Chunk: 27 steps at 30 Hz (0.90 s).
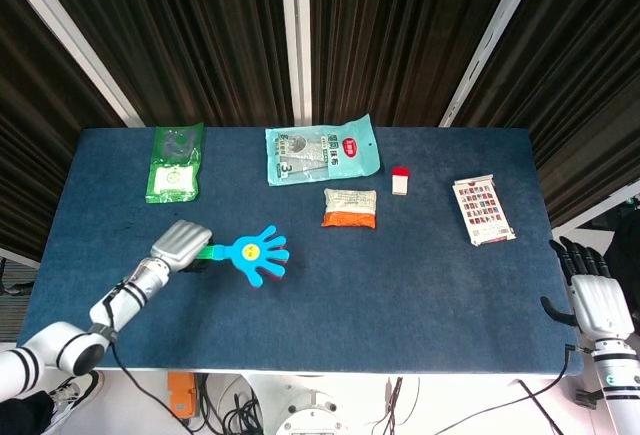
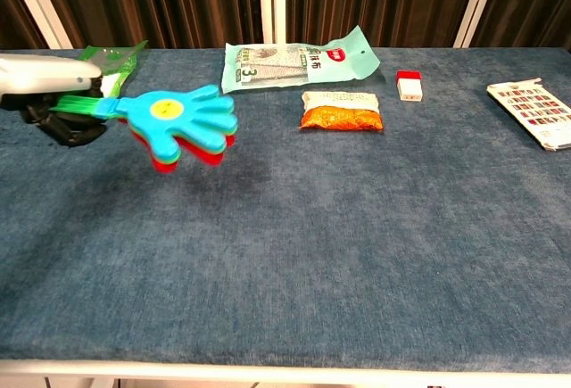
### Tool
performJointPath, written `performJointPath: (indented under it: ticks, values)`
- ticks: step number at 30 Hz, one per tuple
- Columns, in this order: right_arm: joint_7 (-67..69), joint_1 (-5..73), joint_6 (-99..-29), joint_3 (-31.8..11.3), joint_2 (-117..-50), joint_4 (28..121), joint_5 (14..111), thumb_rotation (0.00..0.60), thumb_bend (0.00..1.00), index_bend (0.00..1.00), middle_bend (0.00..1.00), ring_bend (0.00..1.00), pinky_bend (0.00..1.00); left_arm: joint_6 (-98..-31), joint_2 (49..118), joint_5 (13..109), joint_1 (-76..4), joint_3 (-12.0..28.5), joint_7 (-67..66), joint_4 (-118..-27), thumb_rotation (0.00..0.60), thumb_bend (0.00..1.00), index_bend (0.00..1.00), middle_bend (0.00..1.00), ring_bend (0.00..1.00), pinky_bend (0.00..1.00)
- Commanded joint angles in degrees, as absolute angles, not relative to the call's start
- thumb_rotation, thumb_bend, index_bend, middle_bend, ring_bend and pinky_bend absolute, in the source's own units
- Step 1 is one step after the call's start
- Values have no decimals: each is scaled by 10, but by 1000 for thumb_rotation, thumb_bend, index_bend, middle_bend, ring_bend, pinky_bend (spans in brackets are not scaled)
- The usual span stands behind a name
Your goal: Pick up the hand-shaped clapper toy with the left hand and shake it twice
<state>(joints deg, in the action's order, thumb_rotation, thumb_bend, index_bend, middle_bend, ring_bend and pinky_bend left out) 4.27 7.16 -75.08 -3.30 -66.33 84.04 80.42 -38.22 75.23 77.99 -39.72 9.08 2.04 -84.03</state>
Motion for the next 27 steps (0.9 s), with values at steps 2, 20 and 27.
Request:
performJointPath:
  ticks: [2,20,27]
  values:
    - [46,71,-751,-34,-662,838,803,600,219,0,0,0,0,-374,796,772,-429,103,93,-815,600,896,1000,1000,1000,1000]
    - [56,70,-753,-35,-662,831,803,600,220,0,0,0,0,-437,732,730,-417,92,21,-888,413,153,0,0,0,0]
    - [41,71,-756,-34,-664,842,807,600,219,0,0,0,0,-474,715,727,-392,77,12,-905,478,94,0,0,0,0]
